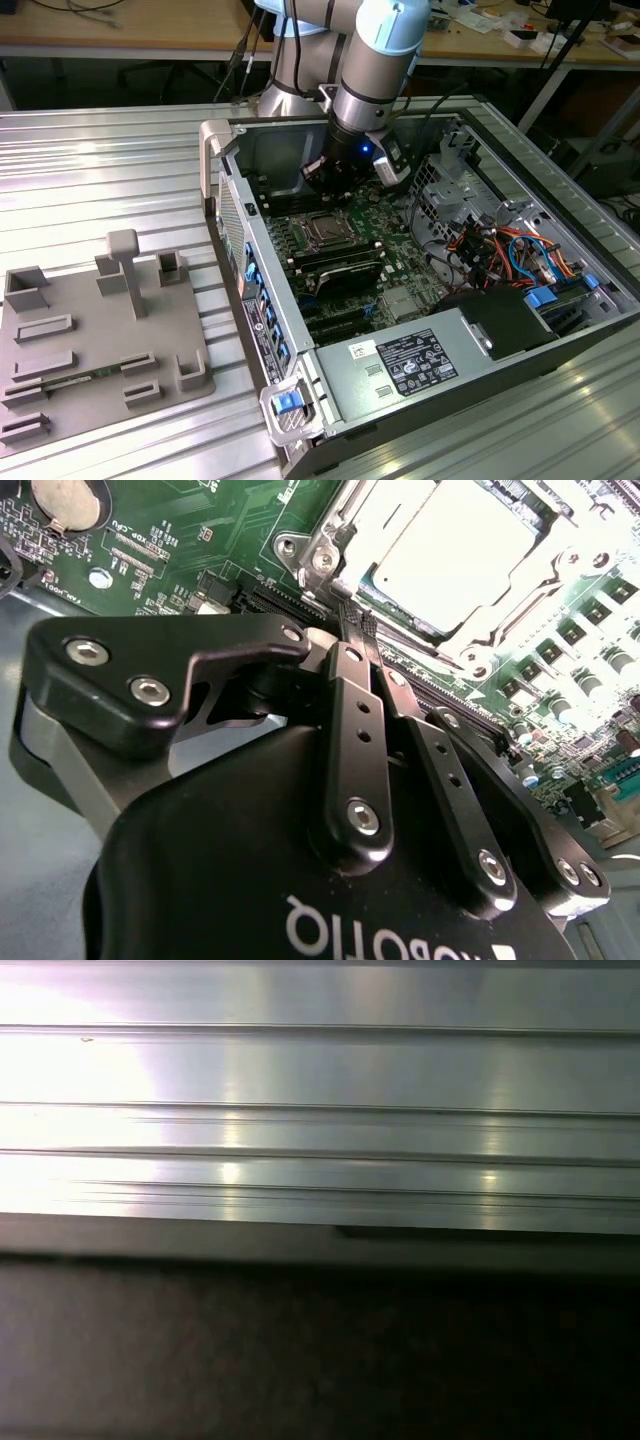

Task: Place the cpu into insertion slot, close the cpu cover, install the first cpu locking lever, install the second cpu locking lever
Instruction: 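Install the first cpu locking lever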

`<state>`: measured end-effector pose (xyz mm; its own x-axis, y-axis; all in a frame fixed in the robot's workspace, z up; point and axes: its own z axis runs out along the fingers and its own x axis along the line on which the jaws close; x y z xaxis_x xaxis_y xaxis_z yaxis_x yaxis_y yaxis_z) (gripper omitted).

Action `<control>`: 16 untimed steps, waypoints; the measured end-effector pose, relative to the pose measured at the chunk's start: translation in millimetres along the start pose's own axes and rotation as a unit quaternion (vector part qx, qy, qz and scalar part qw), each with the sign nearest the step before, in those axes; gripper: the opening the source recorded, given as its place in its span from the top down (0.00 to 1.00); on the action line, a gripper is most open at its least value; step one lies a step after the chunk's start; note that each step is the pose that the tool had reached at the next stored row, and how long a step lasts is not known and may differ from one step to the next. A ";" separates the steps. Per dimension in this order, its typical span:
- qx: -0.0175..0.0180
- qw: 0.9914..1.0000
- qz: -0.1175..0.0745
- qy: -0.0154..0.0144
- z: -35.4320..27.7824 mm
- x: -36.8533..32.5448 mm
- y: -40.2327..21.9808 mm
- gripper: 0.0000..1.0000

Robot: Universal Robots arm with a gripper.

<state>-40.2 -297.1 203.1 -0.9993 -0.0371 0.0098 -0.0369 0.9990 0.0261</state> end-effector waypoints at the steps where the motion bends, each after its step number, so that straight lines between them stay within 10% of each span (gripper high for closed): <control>1: 0.000 1.000 0.000 0.000 -0.3 0.0 0.0 0.89; 16: 0.000 1.000 0.000 0.000 -2.9 -2.0 0.0 0.89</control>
<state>-38.2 -297.1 206.0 -0.9993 -0.0371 0.0095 -0.0369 0.9990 0.0263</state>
